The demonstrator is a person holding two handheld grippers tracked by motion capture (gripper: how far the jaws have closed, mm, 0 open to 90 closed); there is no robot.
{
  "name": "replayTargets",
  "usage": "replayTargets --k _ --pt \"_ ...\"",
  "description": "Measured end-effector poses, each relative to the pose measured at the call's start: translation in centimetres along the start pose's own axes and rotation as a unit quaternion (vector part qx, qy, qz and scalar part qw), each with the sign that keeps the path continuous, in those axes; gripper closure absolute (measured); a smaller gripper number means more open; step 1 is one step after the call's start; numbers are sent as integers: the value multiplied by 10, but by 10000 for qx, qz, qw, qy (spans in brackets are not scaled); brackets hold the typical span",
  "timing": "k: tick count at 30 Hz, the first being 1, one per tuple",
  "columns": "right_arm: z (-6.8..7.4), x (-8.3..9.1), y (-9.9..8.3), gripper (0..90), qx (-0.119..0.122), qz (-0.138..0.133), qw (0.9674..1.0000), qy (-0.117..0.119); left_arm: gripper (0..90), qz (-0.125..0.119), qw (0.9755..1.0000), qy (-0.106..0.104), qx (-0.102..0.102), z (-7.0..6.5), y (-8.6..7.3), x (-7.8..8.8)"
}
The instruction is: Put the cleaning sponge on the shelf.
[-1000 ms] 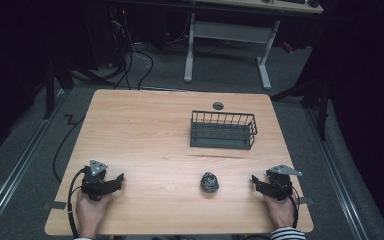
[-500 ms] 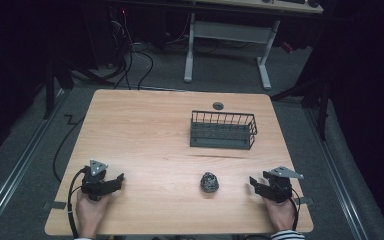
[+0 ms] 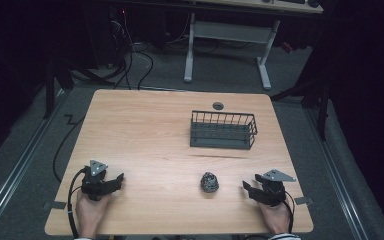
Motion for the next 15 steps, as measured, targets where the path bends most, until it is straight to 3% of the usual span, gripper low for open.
replayTargets --k 15 --pt "40 7 16 389 508 -176 9974 469 265 5 10000 -5 -5 0 0 0"
Point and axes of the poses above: each handheld gripper's, and its own axes: x roughly backward along the jaws, y roughly out of its top, z roughly to its left, the point moved 5 cm from there along -x, roughly forward along the jaws, and after that the axes turned 13 degrees about x, right-handed, at the moved point
